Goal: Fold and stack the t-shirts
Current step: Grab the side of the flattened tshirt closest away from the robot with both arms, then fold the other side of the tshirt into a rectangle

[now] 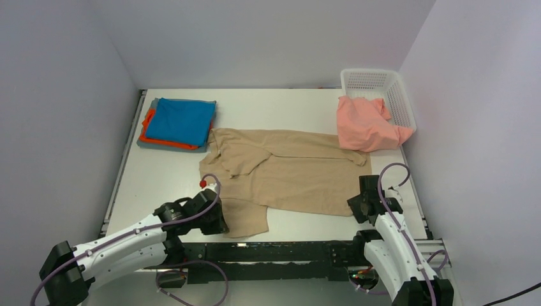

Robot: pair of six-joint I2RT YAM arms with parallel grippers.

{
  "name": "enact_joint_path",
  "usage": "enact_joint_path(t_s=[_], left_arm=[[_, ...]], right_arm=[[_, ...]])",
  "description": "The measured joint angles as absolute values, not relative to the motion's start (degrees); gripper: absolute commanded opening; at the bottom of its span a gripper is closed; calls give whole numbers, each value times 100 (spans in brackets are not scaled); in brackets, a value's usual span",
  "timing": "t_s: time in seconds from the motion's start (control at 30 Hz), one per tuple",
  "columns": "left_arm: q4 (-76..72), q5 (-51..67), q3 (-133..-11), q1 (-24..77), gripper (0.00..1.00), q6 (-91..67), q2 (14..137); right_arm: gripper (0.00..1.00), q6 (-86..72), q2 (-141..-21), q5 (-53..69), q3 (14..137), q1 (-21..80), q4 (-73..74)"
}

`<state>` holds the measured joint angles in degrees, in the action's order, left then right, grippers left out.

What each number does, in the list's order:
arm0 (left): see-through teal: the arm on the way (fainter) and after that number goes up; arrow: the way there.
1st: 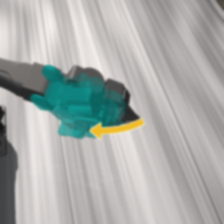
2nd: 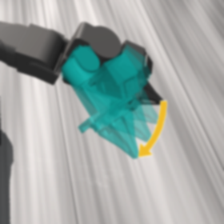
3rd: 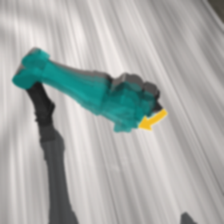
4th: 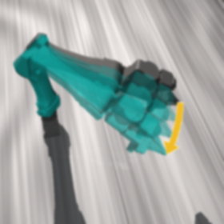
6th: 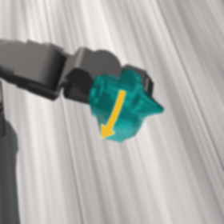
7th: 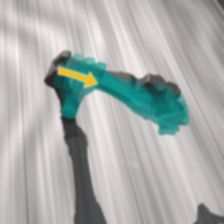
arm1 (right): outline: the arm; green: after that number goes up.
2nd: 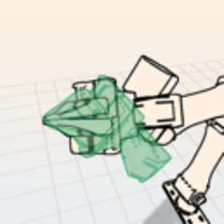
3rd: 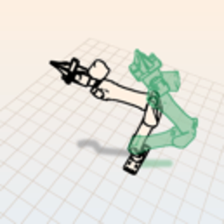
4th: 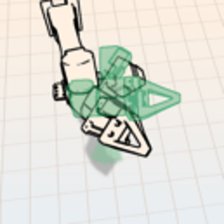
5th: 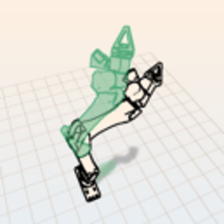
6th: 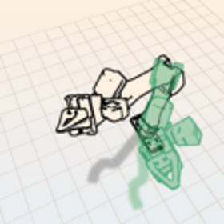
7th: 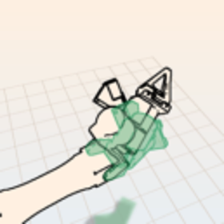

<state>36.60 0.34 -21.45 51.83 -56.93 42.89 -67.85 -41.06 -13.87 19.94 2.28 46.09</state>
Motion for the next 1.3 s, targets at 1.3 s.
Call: enact_joint_path(t_s=[1.3], left_arm=[[3118, 1142, -3465, 4016, 0, -4606, 4882]], right_arm=[[1, -5916, -4582, -692, 2663, 228, 4609]])
